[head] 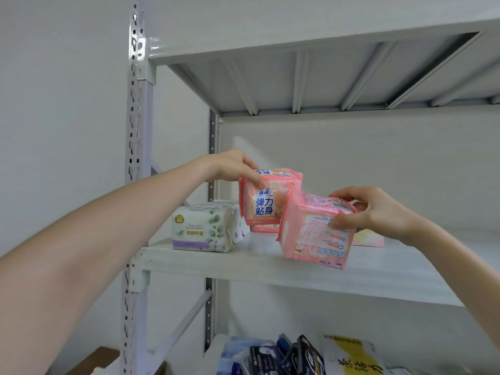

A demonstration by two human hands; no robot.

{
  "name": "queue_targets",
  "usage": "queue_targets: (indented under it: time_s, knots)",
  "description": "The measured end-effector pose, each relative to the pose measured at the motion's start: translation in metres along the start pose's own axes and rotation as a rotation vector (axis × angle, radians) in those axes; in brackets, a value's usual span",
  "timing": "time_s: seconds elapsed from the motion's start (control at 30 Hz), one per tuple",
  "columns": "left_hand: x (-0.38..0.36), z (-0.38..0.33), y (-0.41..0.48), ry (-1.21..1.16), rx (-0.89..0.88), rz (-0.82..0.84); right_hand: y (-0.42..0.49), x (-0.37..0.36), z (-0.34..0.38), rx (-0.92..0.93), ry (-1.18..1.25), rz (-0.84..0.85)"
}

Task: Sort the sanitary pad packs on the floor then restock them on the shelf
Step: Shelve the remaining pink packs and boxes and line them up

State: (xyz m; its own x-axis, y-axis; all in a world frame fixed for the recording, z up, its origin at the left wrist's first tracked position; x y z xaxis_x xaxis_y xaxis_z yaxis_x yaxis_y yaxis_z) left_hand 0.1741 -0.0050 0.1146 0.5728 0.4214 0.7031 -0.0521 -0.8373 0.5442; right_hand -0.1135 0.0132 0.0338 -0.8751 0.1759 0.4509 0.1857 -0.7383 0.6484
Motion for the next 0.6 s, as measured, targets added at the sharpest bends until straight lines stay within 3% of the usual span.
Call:
queue_targets:
  time_s: [0.6]
  knots:
    - [-0.081, 0.097, 0.121, 0.018, 0.056, 0.244, 0.105, -0.056, -0.08, -0.116, -0.074, 0.072]
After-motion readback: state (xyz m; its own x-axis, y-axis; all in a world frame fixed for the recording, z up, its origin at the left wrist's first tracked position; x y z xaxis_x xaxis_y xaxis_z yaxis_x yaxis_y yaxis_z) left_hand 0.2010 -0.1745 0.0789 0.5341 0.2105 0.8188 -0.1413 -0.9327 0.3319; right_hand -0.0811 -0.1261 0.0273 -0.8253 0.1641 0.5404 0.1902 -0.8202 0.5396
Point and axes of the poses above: each hand's wrist, its own y-axis towards the middle knuckle, its own x-axis out of the back of the hand, z = x × y, the point moved 3 cm from there along y, towards the middle knuckle, and after that the axes turned 13 degrees about -z, right-handed, at the moved point
